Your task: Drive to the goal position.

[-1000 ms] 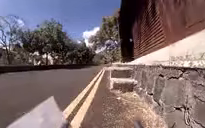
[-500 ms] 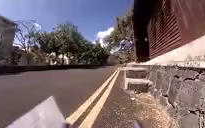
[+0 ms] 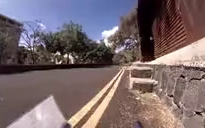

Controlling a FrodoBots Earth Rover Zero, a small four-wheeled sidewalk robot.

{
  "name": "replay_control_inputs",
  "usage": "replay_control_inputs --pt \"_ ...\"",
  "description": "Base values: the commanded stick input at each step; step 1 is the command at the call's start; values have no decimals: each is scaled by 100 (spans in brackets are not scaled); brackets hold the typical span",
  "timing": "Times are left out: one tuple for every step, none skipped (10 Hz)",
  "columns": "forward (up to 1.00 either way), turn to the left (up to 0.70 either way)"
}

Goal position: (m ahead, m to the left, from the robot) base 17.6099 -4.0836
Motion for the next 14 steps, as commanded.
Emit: replay_control_inputs --pt "50 0" --pt "50 0" --pt "50 0" --pt "50 0" --pt "50 0" --pt "50 0" --pt "50 0" --pt "50 0" --pt "50 0" --pt "50 0" --pt "50 0" --pt "50 0" --pt "50 0" --pt "50 0"
